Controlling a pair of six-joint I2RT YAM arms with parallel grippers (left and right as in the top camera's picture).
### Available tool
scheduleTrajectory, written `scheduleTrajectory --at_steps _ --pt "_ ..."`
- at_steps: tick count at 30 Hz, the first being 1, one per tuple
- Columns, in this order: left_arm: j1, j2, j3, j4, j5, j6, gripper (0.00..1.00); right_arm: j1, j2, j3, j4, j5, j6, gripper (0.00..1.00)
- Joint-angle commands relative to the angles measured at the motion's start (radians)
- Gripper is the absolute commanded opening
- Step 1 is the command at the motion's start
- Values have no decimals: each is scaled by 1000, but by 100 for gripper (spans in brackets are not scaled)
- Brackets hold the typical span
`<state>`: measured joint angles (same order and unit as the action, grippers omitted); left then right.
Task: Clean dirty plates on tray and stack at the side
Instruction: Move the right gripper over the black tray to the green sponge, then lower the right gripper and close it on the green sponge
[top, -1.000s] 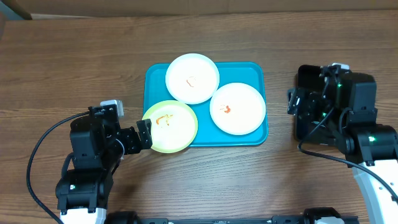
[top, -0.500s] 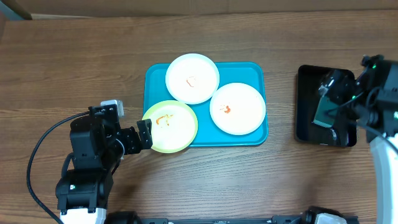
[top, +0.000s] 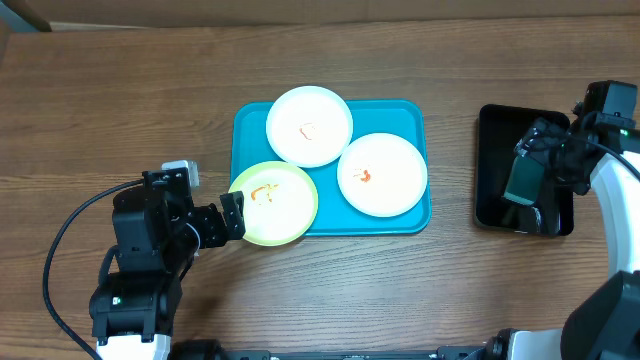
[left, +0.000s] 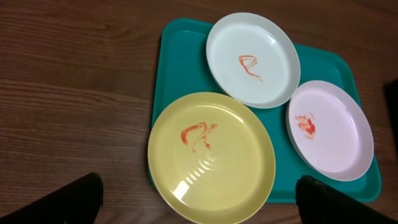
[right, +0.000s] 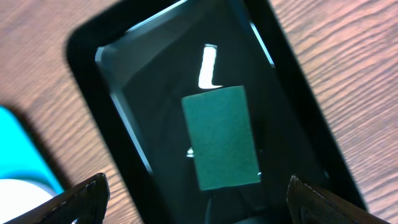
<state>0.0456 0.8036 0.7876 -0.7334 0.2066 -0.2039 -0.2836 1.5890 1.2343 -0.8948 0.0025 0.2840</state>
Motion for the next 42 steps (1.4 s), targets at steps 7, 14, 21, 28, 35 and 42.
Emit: scheduleTrajectory --at_steps 7,14,21,28,35,42 --pt "0 0 26 4 11 -6 100 -7 94 20 18 68 2 91" --pt "0 0 26 4 11 -6 100 -6 182 19 19 62 -2 88" --pt "0 0 26 4 11 -6 100 -6 209 16 34 68 -3 77" --pt "0 0 26 4 11 -6 100 -4 209 1 29 60 -60 75" --pt "0 0 26 4 11 -6 100 -3 209 -5 44 48 -180 75" --pt "0 0 26 1 11 -6 100 -2 209 -5 44 40 -207 75"
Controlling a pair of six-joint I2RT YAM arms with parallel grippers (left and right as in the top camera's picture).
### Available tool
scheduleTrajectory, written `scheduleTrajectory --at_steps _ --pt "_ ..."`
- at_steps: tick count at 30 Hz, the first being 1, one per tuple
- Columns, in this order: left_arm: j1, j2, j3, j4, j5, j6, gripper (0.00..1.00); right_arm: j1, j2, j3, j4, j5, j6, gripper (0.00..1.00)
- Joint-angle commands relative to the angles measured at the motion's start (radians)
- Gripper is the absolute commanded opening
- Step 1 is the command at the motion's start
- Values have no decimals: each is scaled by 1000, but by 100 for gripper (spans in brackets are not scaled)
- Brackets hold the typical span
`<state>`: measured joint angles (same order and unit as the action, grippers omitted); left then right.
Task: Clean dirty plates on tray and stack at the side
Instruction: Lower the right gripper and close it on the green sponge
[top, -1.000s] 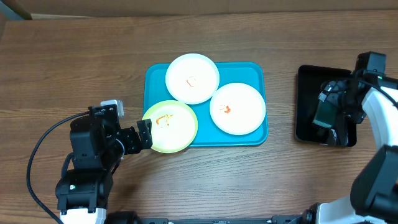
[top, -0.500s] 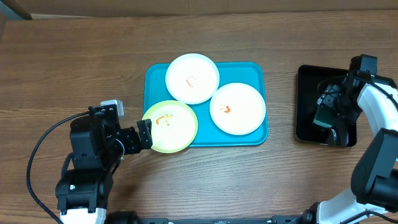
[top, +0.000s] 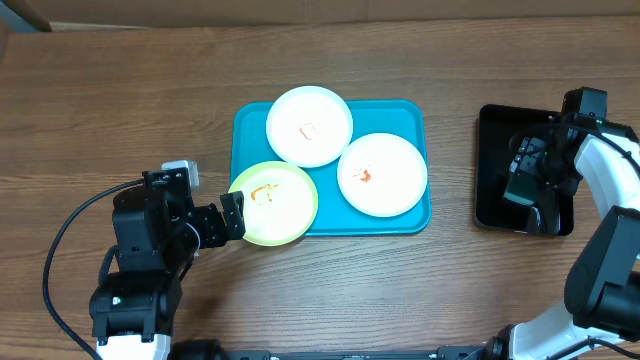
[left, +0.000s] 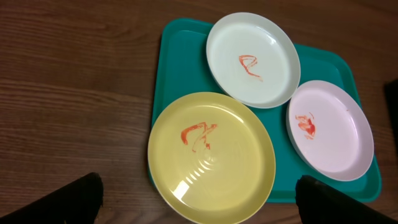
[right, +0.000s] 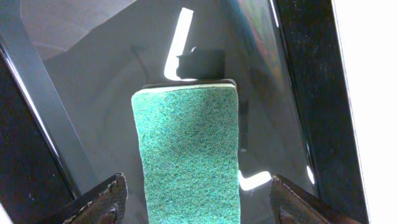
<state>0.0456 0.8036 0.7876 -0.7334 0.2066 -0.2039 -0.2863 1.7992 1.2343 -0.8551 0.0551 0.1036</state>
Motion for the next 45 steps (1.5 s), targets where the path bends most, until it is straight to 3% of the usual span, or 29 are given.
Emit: scheduleTrajectory --at_steps 1,39,45 --pt "0 0 26 1 11 -6 100 1 -2 -5 4 -16 -26 75" --pt "0 0 26 -3 11 -6 100 4 -2 -109 130 -56 -64 72" --pt "0 0 26 -3 11 -6 100 4 -2 -110 135 -56 -64 65"
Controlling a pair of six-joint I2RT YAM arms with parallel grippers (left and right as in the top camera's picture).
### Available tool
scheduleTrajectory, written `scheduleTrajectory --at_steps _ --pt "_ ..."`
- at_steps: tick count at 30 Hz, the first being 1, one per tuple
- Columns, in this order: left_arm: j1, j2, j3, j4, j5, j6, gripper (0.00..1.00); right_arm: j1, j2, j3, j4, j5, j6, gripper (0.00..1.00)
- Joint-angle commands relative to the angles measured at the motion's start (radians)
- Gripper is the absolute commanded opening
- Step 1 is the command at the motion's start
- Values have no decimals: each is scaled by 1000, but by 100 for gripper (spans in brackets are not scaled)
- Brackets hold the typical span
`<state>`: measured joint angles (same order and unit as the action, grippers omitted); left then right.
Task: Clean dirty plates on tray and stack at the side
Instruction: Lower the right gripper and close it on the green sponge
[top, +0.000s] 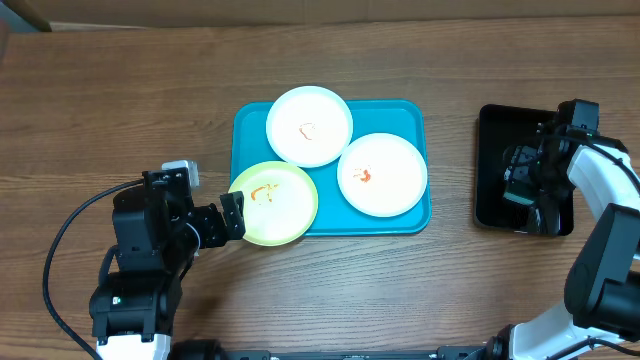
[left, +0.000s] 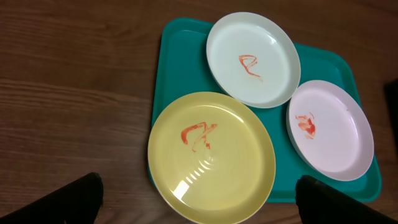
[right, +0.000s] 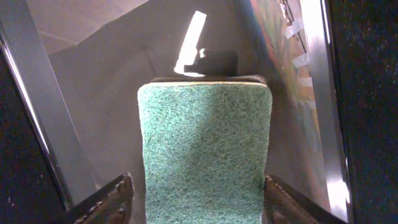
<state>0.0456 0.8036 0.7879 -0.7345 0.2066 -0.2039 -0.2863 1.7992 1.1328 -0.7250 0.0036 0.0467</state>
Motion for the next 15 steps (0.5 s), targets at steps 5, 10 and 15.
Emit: scheduleTrajectory --at_steps 5,10,15 --pt "0 0 26 -2 11 -6 100 4 -2 -13 5 -5 -7 58" --pt "0 0 26 -2 11 -6 100 4 -2 -14 3 11 -6 57" --pt "0 0 26 -2 11 -6 100 4 -2 -14 2 22 -6 57"
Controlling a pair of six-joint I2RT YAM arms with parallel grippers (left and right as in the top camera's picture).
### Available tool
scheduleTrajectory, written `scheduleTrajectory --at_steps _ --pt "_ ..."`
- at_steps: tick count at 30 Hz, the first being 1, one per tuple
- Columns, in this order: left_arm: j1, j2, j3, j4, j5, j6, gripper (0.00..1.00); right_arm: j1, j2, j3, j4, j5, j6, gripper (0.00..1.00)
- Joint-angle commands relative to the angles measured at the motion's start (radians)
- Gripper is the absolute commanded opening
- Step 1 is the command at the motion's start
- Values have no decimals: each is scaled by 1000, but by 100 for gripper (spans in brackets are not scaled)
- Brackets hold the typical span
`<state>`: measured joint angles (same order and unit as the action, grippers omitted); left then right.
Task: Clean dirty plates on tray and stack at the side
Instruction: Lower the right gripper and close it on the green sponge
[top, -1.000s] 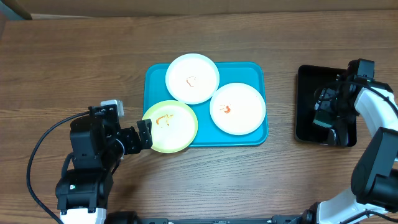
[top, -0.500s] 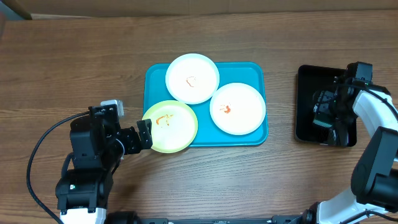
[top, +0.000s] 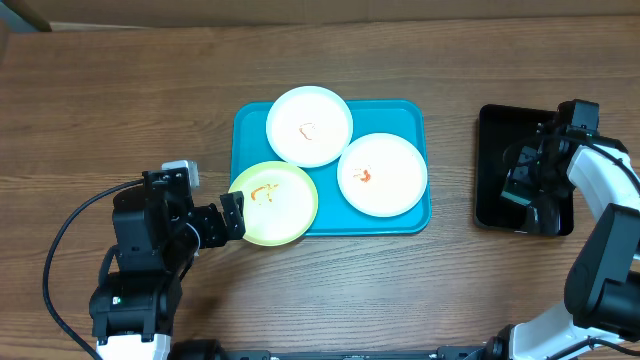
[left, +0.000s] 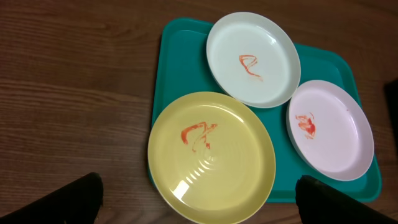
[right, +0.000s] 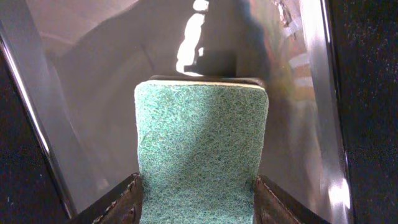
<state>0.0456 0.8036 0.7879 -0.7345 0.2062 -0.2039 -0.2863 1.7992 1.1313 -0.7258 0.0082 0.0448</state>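
Note:
Three plates with red smears sit on the teal tray (top: 410, 112): a yellow plate (left: 211, 155) at its front left corner, a white plate (left: 253, 59) at the back, a pale pink plate (left: 329, 130) at the right. My left gripper (left: 202, 210) is open just in front of the yellow plate, nothing between its fingers. At the table's right, my right gripper (right: 200, 199) is down in the black bin (top: 490, 150), its jaws pressed against both long sides of the green sponge (right: 202, 137).
Bare wood table (top: 120, 90) lies left of the tray and between tray and black bin. The left arm's black cable (top: 60, 240) loops over the table's front left. The bin's glossy walls (right: 37, 112) stand close on either side of the sponge.
The right gripper's fingers have drawn in from either side of the sponge and now touch its edges. Plates, tray and left arm are unchanged.
My right gripper was open high above the black bin with the sponge lying in it. Then it was lower, wide open around the sponge, then lower still. Now its jaws are against the sponge. The left gripper stayed open by the yellow plate throughout.

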Motion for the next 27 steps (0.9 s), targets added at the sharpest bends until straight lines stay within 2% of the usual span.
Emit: scheduleTrajectory --at_steps 1,11,13,15,27 --pt "0 0 26 -2 11 -6 100 4 -2 -12 3 17 -5 57" --pt "0 0 26 -2 11 -6 100 4 -2 -13 -1 17 -5 57" --pt "0 0 26 -2 12 -6 100 4 -2 -13 -1 17 -4 63" --pt "0 0 26 -2 11 -6 100 4 -2 -13 0 17 -5 64" --pt "0 0 26 -2 11 -6 100 4 -1 -13 11 17 -5 65"
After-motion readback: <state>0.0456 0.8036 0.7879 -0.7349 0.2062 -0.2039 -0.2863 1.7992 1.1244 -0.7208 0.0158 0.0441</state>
